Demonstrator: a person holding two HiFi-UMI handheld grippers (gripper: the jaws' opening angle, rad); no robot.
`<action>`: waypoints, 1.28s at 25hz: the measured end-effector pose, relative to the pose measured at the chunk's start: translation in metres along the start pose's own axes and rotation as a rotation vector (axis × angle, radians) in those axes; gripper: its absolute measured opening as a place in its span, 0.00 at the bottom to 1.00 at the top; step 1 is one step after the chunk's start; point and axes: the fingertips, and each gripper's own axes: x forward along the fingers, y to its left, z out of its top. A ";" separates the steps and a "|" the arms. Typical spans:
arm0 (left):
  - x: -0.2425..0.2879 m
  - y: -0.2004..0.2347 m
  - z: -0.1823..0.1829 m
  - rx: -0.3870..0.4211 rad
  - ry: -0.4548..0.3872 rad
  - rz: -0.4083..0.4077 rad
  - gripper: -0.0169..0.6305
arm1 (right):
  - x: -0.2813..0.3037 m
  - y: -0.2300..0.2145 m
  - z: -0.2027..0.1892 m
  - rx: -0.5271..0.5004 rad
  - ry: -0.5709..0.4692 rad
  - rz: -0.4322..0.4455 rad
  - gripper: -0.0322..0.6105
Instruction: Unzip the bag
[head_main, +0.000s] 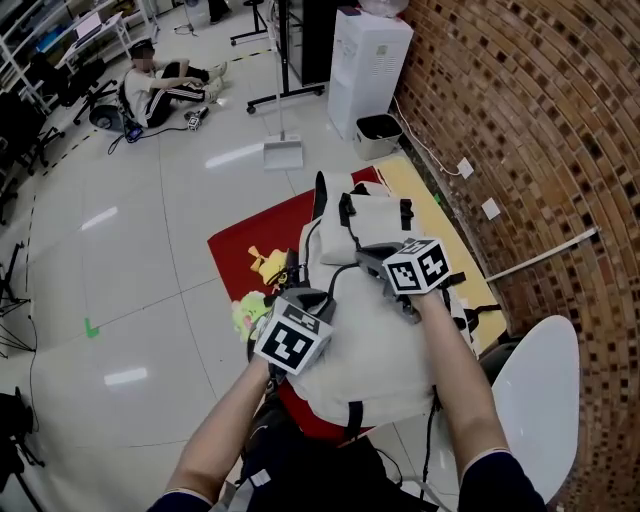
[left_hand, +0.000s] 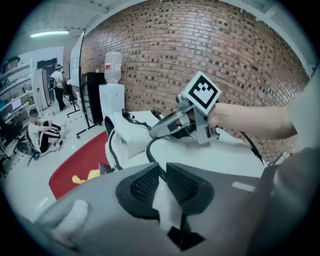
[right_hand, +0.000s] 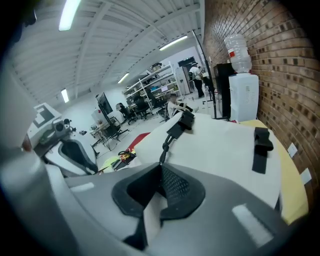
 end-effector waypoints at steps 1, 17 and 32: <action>0.000 0.004 0.011 0.012 -0.014 0.006 0.10 | -0.003 -0.003 -0.002 0.006 -0.003 -0.014 0.07; 0.060 0.034 -0.001 0.136 0.202 0.024 0.10 | -0.068 -0.066 -0.045 0.095 0.010 -0.203 0.07; 0.061 0.034 -0.009 0.127 0.203 0.016 0.09 | -0.097 -0.093 -0.068 0.272 -0.033 -0.218 0.08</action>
